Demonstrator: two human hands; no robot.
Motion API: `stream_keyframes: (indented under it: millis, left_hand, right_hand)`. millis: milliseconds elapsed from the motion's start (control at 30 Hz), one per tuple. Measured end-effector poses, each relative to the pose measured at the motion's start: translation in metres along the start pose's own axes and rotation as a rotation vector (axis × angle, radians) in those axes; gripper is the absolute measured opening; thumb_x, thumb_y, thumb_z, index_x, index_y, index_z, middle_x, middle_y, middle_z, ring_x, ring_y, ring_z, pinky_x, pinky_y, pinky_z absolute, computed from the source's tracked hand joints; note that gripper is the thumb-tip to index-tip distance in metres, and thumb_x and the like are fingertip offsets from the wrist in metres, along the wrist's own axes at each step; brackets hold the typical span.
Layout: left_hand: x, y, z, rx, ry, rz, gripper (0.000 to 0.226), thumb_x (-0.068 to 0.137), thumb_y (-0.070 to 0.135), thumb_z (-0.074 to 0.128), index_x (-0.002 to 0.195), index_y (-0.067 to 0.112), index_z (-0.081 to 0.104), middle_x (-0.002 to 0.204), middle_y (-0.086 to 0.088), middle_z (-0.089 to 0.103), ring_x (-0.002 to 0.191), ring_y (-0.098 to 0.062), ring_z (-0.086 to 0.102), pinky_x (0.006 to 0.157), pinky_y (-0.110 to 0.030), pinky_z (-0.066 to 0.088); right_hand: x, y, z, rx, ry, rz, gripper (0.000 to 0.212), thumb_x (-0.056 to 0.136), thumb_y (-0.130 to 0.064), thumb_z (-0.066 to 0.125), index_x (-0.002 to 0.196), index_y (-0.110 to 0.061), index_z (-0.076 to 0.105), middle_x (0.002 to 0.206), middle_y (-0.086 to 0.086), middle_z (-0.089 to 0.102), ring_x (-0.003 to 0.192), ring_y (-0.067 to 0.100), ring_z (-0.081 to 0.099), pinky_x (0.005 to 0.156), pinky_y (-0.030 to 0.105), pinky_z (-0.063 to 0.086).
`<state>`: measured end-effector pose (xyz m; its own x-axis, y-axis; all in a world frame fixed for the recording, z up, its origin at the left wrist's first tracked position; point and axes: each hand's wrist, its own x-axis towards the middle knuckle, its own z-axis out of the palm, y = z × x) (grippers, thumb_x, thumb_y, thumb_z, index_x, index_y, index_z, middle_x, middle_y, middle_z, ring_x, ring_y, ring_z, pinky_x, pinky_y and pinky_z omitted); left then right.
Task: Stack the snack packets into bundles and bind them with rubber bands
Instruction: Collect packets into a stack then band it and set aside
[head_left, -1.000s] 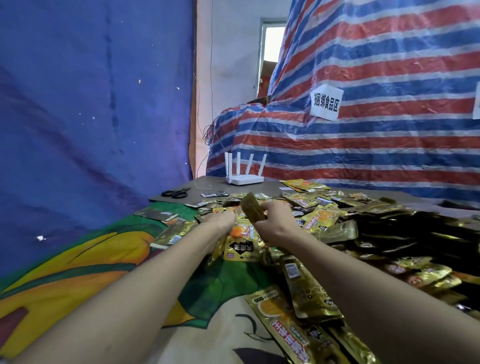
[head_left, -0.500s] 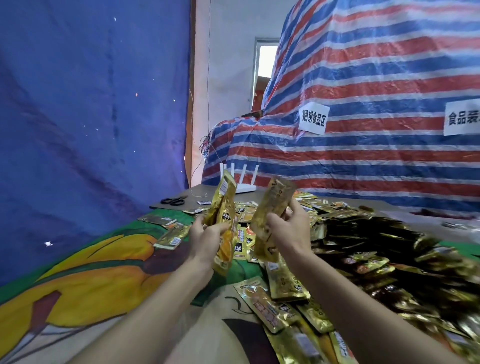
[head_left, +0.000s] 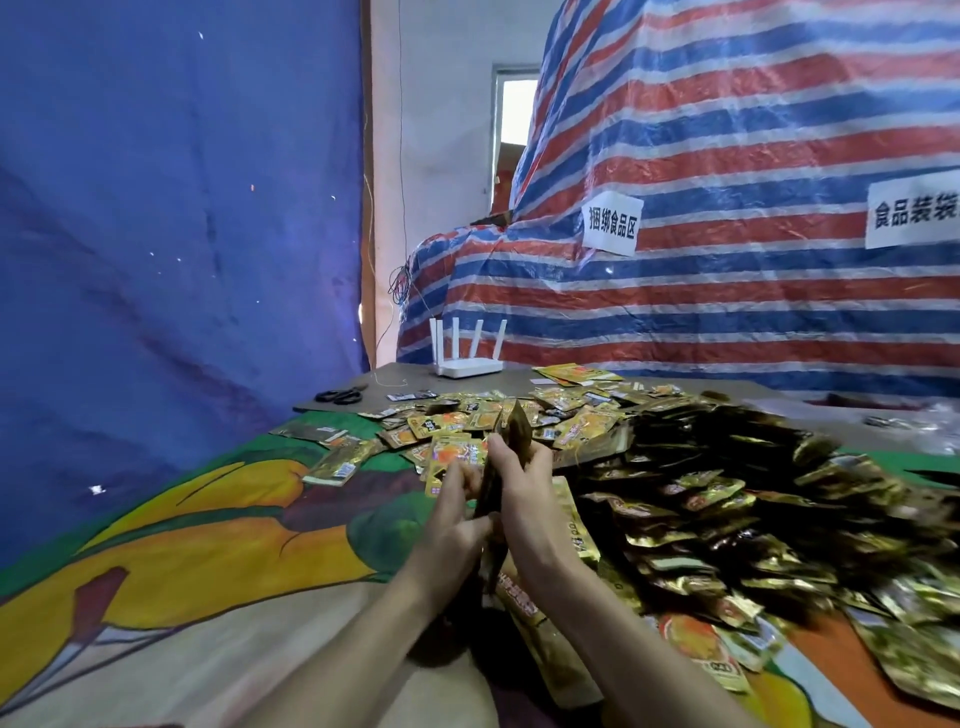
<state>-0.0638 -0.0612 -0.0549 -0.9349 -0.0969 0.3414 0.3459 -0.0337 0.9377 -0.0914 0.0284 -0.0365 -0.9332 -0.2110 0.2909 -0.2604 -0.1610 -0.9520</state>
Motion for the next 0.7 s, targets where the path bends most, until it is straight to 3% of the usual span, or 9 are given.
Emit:
stream_keyframes:
  millis: [133, 267, 400, 433, 500, 567, 600, 633, 700]
  left_hand:
    - [-0.003, 0.001, -0.009, -0.259, -0.137, -0.14, 0.056, 0.06, 0.02, 0.064, 0.115, 0.007, 0.065, 0.104, -0.028, 0.059, 0.098, -0.04, 0.055, 0.085, -0.054, 0.041]
    - [-0.003, 0.001, -0.013, -0.341, -0.232, -0.311, 0.06, 0.07, 0.036, 0.058, 0.119, 0.004, 0.073, 0.129, -0.031, 0.062, 0.122, -0.046, 0.058, 0.11, -0.059, 0.038]
    - [0.006, -0.006, -0.012, -0.412, -0.044, -0.328, 0.045, 0.075, 0.026, 0.052, 0.098, -0.001, 0.079, 0.105, -0.029, 0.068, 0.088, -0.037, 0.067, 0.08, -0.043, 0.053]
    - [0.009, -0.008, -0.012, -0.409, 0.012, -0.322, 0.041, 0.079, 0.023, 0.051, 0.099, -0.002, 0.077, 0.099, -0.027, 0.067, 0.082, -0.035, 0.066, 0.074, -0.041, 0.053]
    - [0.014, -0.013, -0.015, -0.303, 0.125, -0.285, 0.037, 0.089, 0.013, 0.048, 0.118, -0.004, 0.063, 0.093, -0.023, 0.064, 0.079, -0.034, 0.063, 0.065, -0.037, 0.052]
    - [0.013, -0.014, -0.014, -0.148, 0.2, -0.183, 0.047, 0.089, -0.002, 0.046, 0.134, 0.012, 0.05, 0.083, -0.014, 0.066, 0.072, -0.03, 0.063, 0.051, -0.032, 0.049]
    - [0.012, -0.015, -0.013, -0.089, 0.198, -0.148, 0.06, 0.087, -0.007, 0.047, 0.138, 0.024, 0.045, 0.081, -0.009, 0.068, 0.07, -0.028, 0.063, 0.046, -0.029, 0.047]
    - [0.011, -0.014, -0.013, -0.03, 0.17, -0.117, 0.075, 0.082, -0.007, 0.051, 0.141, 0.038, 0.039, 0.087, -0.006, 0.068, 0.072, -0.026, 0.064, 0.044, -0.027, 0.047]
    - [0.009, -0.014, -0.014, 0.081, 0.054, -0.022, 0.099, 0.068, 0.001, 0.057, 0.141, 0.061, 0.027, 0.125, -0.003, 0.062, 0.098, -0.024, 0.065, 0.059, -0.032, 0.056]
  right_hand:
    - [0.004, 0.009, -0.007, -0.013, -0.029, -0.028, 0.044, 0.092, -0.037, 0.073, 0.123, -0.02, 0.047, 0.094, -0.007, 0.069, 0.076, -0.004, 0.07, 0.061, 0.013, 0.051]
    - [0.007, 0.017, -0.015, -0.034, 0.02, -0.095, 0.039, 0.088, -0.014, 0.076, 0.12, -0.018, 0.053, 0.093, -0.006, 0.072, 0.087, 0.006, 0.072, 0.069, 0.017, 0.052]
    - [0.008, 0.018, -0.016, 0.012, 0.06, -0.029, 0.032, 0.092, -0.003, 0.068, 0.12, -0.011, 0.055, 0.101, 0.01, 0.075, 0.086, 0.018, 0.074, 0.07, 0.033, 0.061]
    - [0.007, 0.017, -0.016, 0.035, 0.067, -0.014, 0.026, 0.092, -0.002, 0.068, 0.115, -0.01, 0.058, 0.101, 0.014, 0.075, 0.085, 0.022, 0.074, 0.069, 0.039, 0.062]
    - [0.008, 0.016, -0.017, 0.024, 0.083, -0.029, 0.012, 0.09, 0.0, 0.07, 0.098, -0.01, 0.067, 0.092, 0.016, 0.077, 0.079, 0.03, 0.075, 0.062, 0.043, 0.062]
    - [0.007, 0.015, -0.017, -0.028, 0.128, -0.064, 0.004, 0.086, -0.003, 0.075, 0.09, -0.003, 0.073, 0.086, 0.019, 0.076, 0.077, 0.036, 0.075, 0.064, 0.051, 0.063]
    - [0.007, 0.014, -0.016, -0.022, 0.158, -0.059, 0.01, 0.086, -0.004, 0.076, 0.094, 0.002, 0.072, 0.086, 0.019, 0.076, 0.078, 0.038, 0.074, 0.068, 0.055, 0.062]
    - [0.008, 0.013, -0.015, -0.009, 0.185, -0.052, 0.017, 0.086, -0.006, 0.076, 0.1, 0.003, 0.07, 0.088, 0.018, 0.076, 0.08, 0.035, 0.075, 0.073, 0.054, 0.062]
    - [0.011, 0.015, -0.015, -0.03, 0.257, -0.075, 0.019, 0.086, -0.011, 0.079, 0.102, -0.008, 0.069, 0.087, 0.009, 0.074, 0.077, 0.015, 0.075, 0.073, 0.032, 0.062]
